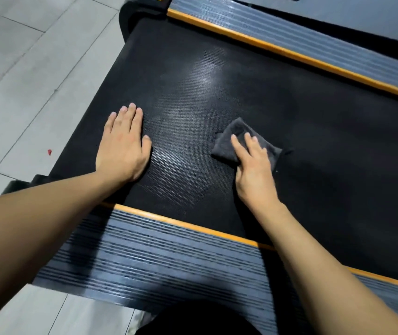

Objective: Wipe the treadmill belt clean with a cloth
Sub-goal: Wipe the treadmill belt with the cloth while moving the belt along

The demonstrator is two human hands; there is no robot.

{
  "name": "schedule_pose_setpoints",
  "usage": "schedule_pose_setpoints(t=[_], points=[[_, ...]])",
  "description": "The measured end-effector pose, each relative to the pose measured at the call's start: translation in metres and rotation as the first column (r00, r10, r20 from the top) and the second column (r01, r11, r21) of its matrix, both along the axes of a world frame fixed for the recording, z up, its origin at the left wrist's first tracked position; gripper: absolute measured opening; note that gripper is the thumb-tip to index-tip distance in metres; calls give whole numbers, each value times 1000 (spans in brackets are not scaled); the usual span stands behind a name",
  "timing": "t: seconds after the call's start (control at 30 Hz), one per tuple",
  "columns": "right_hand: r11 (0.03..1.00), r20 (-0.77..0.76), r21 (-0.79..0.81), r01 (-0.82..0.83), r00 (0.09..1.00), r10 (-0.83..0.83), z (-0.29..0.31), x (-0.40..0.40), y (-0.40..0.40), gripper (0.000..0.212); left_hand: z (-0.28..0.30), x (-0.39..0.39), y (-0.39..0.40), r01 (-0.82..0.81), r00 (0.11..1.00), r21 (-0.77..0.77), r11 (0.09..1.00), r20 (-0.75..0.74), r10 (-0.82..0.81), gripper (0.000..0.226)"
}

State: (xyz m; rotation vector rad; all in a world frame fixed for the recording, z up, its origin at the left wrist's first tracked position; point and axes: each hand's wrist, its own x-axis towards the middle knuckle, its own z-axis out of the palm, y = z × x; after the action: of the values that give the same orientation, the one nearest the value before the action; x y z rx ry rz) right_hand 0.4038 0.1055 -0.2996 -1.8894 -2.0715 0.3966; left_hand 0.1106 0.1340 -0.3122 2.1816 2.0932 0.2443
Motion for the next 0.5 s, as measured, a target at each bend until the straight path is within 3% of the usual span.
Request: schedule_pose_setpoints(t=[0.17,0.3,0.5], points=[[955,-46,44,-294,954,296,-7,-98,18,69,4,-2,1,22,1000,-24,999,21,-21,69],[916,-17,-5,-401,916,401,1,-62,4,72,5,-4,1,29,999,-16,999,41,-28,68],[982,7,-75,-174,985,175,7,43,-38,75,8,-4,0,33,997,-30,999,74,-31,69]])
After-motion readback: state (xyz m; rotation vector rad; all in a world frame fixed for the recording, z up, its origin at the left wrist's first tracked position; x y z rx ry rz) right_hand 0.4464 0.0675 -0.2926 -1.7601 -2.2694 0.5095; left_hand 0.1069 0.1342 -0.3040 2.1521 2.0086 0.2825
